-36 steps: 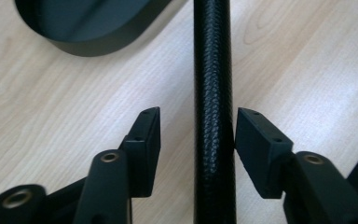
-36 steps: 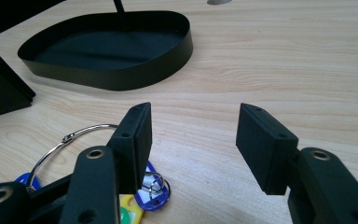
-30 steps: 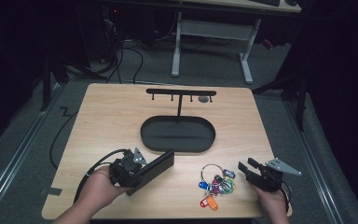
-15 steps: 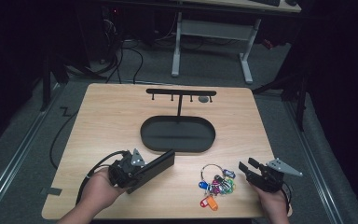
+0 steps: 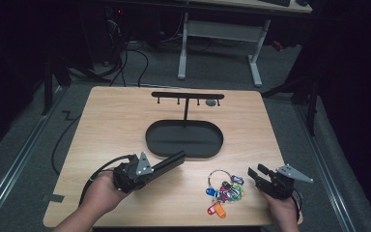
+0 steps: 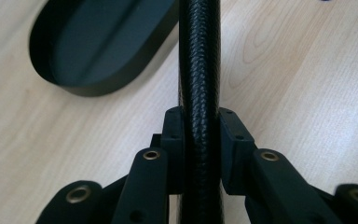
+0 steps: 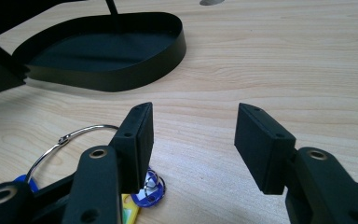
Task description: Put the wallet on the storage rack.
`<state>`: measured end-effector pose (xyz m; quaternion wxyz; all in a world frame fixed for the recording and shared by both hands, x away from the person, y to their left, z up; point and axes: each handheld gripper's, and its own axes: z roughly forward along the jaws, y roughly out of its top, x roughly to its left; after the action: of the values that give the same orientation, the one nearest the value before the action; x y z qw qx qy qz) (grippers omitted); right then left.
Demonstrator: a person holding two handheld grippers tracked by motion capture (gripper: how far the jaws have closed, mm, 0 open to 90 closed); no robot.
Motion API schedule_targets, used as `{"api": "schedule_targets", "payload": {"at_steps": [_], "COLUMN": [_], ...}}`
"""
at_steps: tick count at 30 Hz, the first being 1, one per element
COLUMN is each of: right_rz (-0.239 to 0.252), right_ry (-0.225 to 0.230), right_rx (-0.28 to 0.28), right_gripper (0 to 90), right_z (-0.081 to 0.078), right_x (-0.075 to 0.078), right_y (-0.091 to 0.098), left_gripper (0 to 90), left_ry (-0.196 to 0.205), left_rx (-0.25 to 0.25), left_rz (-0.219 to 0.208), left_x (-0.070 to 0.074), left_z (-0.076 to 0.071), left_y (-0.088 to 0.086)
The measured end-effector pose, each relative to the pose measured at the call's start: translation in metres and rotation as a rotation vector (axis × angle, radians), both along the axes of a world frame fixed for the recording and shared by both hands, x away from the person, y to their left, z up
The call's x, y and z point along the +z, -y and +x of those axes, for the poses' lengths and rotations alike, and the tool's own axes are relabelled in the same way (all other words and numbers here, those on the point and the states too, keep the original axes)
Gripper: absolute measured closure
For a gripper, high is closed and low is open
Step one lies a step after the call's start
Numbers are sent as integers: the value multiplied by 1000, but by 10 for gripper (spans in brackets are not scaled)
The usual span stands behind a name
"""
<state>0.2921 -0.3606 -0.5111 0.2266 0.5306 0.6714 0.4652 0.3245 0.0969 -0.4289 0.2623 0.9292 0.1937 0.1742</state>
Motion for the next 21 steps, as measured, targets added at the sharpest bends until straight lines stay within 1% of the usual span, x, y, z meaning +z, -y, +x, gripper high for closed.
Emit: {"api": "schedule_targets", "payload": {"at_steps": [2, 5, 6, 7, 9, 10, 11, 13, 15, 18, 19, 21], "right_rz": [-4, 2, 2, 0, -1, -2, -3, -6, -6, -6, -4, -6], "right_ry": [3, 4, 6, 9, 9, 12, 13, 13, 17, 16, 11, 15], "right_rx": [1, -6, -6, -4, -3, -2, -1, 0, -2, -7, -11, -13], "right_gripper": [476, 477, 477, 478, 479, 479, 479, 479, 480, 481, 481, 481], "right_z": [0, 0, 0, -1, -2, -2, -2, -3, -4, -4, -5, -6], "right_x": [0, 1, 1, 1, 2, 2, 2, 2, 3, 3, 3, 2], "right_y": [0, 1, 1, 1, 1, 1, 1, 2, 2, 4, 4, 6], "left_gripper": [751, 751, 751, 751, 751, 750, 750, 750, 750, 750, 750, 750], "left_ry": [30, 56, 64, 81, 101, 115, 145, 150, 176, 194, 213, 232], "left_rx": [-22, -41, -51, -61, -77, -83, -92, -97, -106, -131, -141, -166], "left_rz": [8, 21, 38, 44, 68, 78, 86, 91, 91, 118, 132, 152], "left_x": [2, 4, 5, 6, 7, 9, 11, 13, 16, 18, 18, 19], "left_z": [0, 3, 4, 5, 8, 9, 12, 13, 17, 23, 25, 28], "left_y": [2, 6, 7, 9, 12, 14, 17, 18, 22, 26, 28, 32]}}
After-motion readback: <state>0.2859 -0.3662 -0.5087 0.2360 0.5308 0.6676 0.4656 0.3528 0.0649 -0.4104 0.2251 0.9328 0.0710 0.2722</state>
